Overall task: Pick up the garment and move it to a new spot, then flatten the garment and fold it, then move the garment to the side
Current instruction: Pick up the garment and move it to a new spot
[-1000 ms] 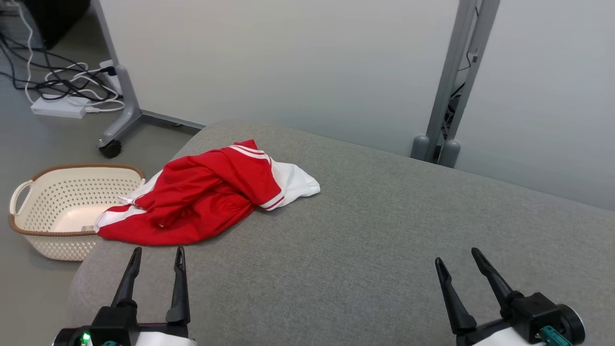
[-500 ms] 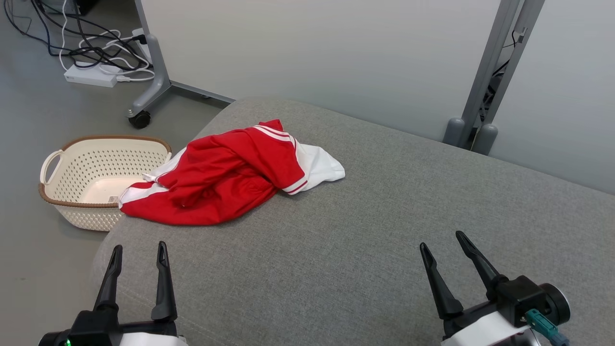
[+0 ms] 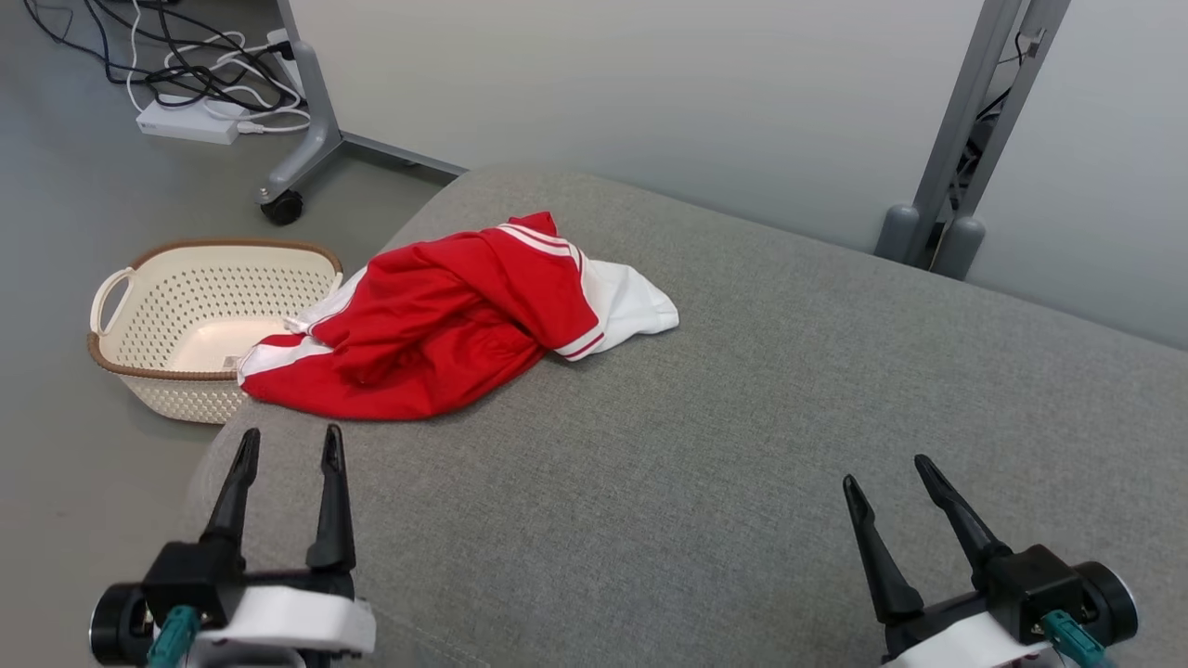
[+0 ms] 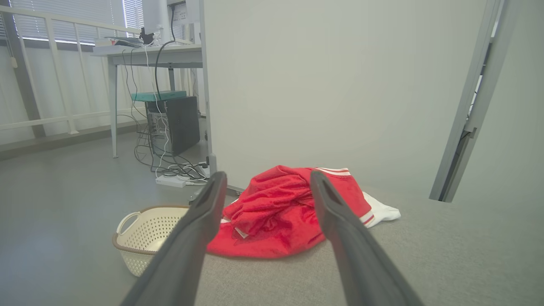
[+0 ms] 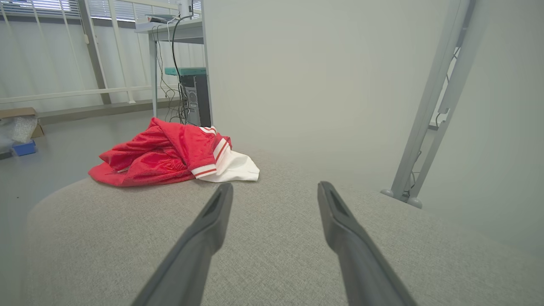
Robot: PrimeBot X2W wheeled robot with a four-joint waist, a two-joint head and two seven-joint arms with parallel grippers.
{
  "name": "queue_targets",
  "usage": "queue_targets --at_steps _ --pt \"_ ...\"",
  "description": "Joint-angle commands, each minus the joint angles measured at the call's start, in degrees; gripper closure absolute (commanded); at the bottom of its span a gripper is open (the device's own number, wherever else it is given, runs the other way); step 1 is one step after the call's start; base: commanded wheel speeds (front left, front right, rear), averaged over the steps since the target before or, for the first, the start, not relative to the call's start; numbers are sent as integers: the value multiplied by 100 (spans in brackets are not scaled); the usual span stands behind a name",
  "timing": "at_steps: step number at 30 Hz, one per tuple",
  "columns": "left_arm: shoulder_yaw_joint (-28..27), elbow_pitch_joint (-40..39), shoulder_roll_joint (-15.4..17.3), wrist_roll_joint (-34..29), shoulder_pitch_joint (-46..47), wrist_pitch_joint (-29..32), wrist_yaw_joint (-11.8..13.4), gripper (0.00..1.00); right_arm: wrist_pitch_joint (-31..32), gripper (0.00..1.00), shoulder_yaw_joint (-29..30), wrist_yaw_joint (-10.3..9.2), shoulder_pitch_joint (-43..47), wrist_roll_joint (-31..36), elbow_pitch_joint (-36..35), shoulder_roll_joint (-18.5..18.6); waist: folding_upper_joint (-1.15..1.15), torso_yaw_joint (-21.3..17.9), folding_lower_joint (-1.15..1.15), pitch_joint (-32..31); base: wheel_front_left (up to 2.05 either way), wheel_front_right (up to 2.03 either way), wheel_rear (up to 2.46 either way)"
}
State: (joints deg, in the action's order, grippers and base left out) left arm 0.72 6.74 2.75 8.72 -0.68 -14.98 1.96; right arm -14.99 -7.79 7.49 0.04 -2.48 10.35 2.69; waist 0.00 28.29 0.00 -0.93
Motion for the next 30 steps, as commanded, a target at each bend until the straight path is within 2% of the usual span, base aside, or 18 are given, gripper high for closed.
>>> queue_targets --at_steps 1,7,14,21,30 --pt "-26 122 24 79 343 -26 -69 0 -33 0 78 1 -19 102 -45 39 0 34 0 218 0 0 0" --pt "-163 498 20 282 1070 -26 -194 0 -32 0 105 0 -213 332 -142 40 0 -85 0 690 0 0 0" --pt "-362 1430 40 397 2182 -25 -385 0 -32 0 184 0 -583 606 -231 42 0 -327 0 1311 0 0 0" --pt "-455 2810 204 513 3473 66 -391 0 -32 0 145 1 -811 761 -327 55 0 -578 0 1813 0 0 0" --pt "-770 4198 651 1086 4936 357 -712 0 -33 0 150 0 -1078 801 -473 166 0 -929 0 2457 0 0 0"
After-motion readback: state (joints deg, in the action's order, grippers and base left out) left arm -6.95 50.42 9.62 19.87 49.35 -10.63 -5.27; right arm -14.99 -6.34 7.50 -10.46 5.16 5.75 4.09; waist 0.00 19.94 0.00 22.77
